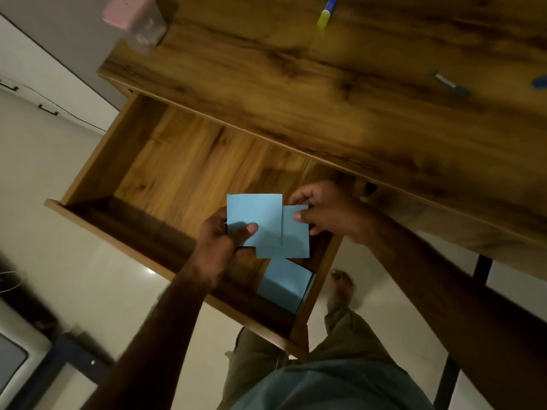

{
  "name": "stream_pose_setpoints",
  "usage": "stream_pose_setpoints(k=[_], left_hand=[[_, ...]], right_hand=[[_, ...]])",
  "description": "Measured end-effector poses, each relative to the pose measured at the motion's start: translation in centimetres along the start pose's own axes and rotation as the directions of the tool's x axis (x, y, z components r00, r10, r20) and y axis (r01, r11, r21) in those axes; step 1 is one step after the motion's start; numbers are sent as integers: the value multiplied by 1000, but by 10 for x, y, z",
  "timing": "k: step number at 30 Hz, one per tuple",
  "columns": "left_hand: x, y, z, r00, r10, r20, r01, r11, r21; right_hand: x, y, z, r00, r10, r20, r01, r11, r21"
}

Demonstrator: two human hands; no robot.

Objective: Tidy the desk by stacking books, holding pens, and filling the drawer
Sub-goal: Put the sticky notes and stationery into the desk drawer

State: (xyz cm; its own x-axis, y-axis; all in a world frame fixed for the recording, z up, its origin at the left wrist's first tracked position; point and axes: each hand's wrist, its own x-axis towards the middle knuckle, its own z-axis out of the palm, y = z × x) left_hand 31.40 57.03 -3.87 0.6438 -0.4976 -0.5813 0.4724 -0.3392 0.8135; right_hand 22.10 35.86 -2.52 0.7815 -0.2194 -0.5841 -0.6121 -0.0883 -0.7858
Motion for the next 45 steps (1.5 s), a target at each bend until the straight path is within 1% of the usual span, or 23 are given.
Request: stream_pose_setpoints(k=[2,5,8,12,15,16,17,19,23,25,26,27,28,29,30,31,32,33,35,39,40,42,45], left_hand=[[3,-2,-3,997,-18,-75,18,1000,9],[13,-10,-20,990,-24,-138,26,999,18],[22,-17,-43,996,-47,-73,46,999,-14],[32,-14,-66,1000,-23,5,24,999,-33],[34,-13,-71,999,-27,19,28,999,-35],[34,-12,-70,999,-28,19,29,999,-28],[34,-12,-67,999,-28,18,28,999,-19],[34,-13,-61,1000,-24,18,24,1000,-2],[33,-17,-47,999,-26,25,25,999,38],[33,-19,-38,999,-32,25,31,998,45],[33,-20,-33,999,-38,28,37,998,47],[33,-20,-29,999,-42,34,40,998,57],[34,-20,-23,998,-45,42,42,996,73],[35,-21,-17,998,-50,48,45,995,89],[37,-21,-10,997,-57,55,52,994,97],[40,-21,-3,996,-67,62,61,993,96],[42,-20,2,995,-75,72,68,993,101],[44,-19,8,993,-72,90,61,990,124],[49,-16,15,989,-47,143,18,980,198],[56,-13,18,982,-26,188,-29,957,289],[58,-14,18,984,-40,172,-14,955,297],[59,-15,16,990,-73,117,41,965,258],[59,-17,5,996,-47,70,27,963,269]], right_hand=[[3,0,-2,994,-50,-97,30,980,-196],[10,-4,0,979,-68,-193,-26,896,-442],[15,-8,11,978,-65,-200,-74,783,-617],[15,-8,41,972,-34,-231,-156,639,-753],[11,-9,58,960,-63,-272,-230,371,-899],[9,-9,60,958,-71,-277,-243,308,-920],[8,-8,60,956,-61,-288,-261,273,-926],[8,-5,60,957,8,-289,-281,265,-922],[10,5,54,971,99,-217,-235,247,-940],[11,10,47,978,-6,-209,-199,272,-941],[12,12,44,975,-85,-206,-169,320,-932],[13,12,41,971,-123,-203,-144,375,-916],[15,11,38,972,-132,-195,-109,479,-871],[16,7,35,977,-99,-190,-82,645,-759],[17,2,32,985,-42,-168,-66,803,-592],[18,-1,30,991,-6,-134,-52,903,-426],[19,-2,29,994,-17,-107,-19,946,-324],[19,-4,27,994,-40,-99,7,949,-314],[19,-3,27,991,-73,-111,26,928,-372],[22,-1,21,964,-94,-249,-57,842,-537],[23,-2,18,952,-106,-288,-91,799,-594],[24,-4,13,925,-163,-343,-152,670,-727],[29,-4,10,891,-232,-391,-240,490,-838]])
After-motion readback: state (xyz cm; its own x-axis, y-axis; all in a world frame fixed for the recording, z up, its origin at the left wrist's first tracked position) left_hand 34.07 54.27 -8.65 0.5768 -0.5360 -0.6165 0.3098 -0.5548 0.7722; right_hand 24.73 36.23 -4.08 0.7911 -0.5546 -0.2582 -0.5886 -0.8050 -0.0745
